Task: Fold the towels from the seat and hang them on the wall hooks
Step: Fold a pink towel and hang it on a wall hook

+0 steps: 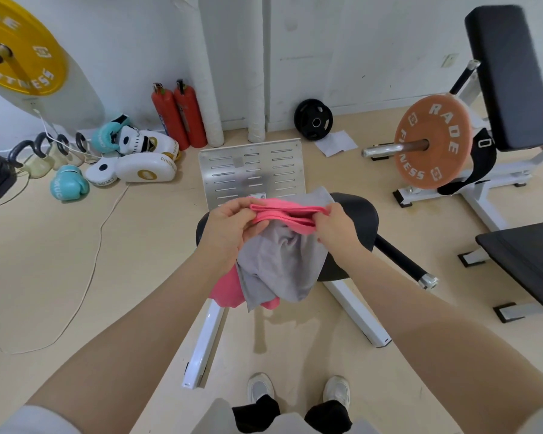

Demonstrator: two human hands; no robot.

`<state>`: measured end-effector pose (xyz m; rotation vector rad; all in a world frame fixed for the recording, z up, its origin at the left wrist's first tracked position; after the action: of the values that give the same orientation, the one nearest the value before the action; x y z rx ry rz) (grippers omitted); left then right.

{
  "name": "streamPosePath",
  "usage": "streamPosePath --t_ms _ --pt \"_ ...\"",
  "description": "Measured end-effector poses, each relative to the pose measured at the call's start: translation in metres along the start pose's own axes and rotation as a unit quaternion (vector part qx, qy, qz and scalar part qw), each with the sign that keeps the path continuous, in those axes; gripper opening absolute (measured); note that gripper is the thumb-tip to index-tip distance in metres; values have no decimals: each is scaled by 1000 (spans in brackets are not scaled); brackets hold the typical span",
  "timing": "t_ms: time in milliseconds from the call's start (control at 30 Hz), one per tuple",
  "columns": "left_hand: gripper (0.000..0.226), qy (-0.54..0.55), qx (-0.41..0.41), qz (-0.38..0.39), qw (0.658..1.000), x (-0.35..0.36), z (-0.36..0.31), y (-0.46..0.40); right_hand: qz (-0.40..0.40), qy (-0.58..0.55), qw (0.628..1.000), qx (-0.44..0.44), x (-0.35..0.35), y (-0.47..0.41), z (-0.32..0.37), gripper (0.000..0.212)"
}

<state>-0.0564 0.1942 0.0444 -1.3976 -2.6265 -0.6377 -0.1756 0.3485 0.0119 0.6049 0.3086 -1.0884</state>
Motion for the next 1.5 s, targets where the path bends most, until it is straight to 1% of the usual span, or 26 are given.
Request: streamPosePath --t_ms 67,100,167,233,267,333,367,400,467,500,533,567,600,667,700,733,833,867,967,1033,1100,1200,1267,1333,1433,1500 --pt "24 -32 16 -9 999 1 -11 0 16 -124 990 58 -3 3 2 21" --pt "26 -51 21 -15 998 3 -17 0 25 -185 980 62 -4 7 8 21" --pt "29 -57 28 -27 998 7 -29 2 34 -323 945 33 -11 14 29 21" --pt "29 -17 24 -17 999 14 -38 5 48 -438 898 -14 -21 23 50 27" --pt "27 19 17 -2 1000 19 -42 7 59 -468 881 -36 -26 27 60 28" --pt "29 107 -13 39 993 27 -46 11 87 -497 861 -63 -36 36 73 28" --pt "31 156 -33 60 985 30 -46 13 110 -508 851 -71 -39 40 77 29" --pt "29 208 -58 84 973 35 -46 17 140 -520 839 -77 -41 45 80 30" --pt "2 316 -94 121 937 42 -48 22 195 -539 816 -79 -43 53 82 32" --pt "18 349 -93 129 923 43 -48 21 215 -545 807 -77 -44 54 81 31" --pt "25 380 -101 135 909 45 -48 23 223 -541 808 -71 -44 51 78 28" --pt "24 370 -104 111 917 40 -43 17 217 -519 825 -60 -43 46 75 25" --pt "19 335 -110 82 932 35 -37 12 198 -470 859 -45 -41 37 69 25" --pt "12 207 -122 30 970 26 -21 -2 140 -315 939 -14 -36 18 53 22" --pt "12 129 -129 12 983 20 -13 -10 118 -236 965 -1 -33 10 45 19" --pt "11 64 -132 -1 989 15 -5 -17 110 -173 979 7 -27 2 38 16" --pt "10 -77 -132 -32 988 1 16 -40 97 -70 993 4 -14 -24 21 12" --pt "8 -120 -118 -42 985 -2 19 -49 83 -33 996 -9 -14 -34 18 11" --pt "11 -263 -30 -78 961 -9 12 -79 43 51 996 -65 -16 -67 18 24" --pt "10 -321 15 -80 944 -10 7 -95 44 87 989 -114 -10 -85 25 16" --pt "9 -366 26 -59 928 -7 7 -114 47 105 983 -143 -6 -106 31 12" --pt "21 -377 40 -34 925 -2 5 -139 83 125 975 -165 6 -137 38 22" --pt "29 -384 48 -40 921 -4 1 -155 110 173 956 -208 17 -153 45 22" --pt "36 -391 43 -43 918 -9 3 -171 135 196 943 -231 27 -167 50 21" --pt "43 -379 15 -57 924 -22 14 -192 183 228 928 -230 42 -187 49 19" --pt "42 -360 -18 -70 930 -29 20 -200 229 263 913 -213 52 -198 45 22"
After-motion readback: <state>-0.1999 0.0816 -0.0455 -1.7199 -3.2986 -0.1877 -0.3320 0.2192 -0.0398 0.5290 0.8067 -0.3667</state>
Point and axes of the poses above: each hand's wrist, its own y-axis away from the middle knuckle, its own x-axis out of the palm, z = x × y, the point moved 9 cm from there along -y, towards the middle knuckle, and after that the axes turned 1 degree about -y, right-handed, at the moved point
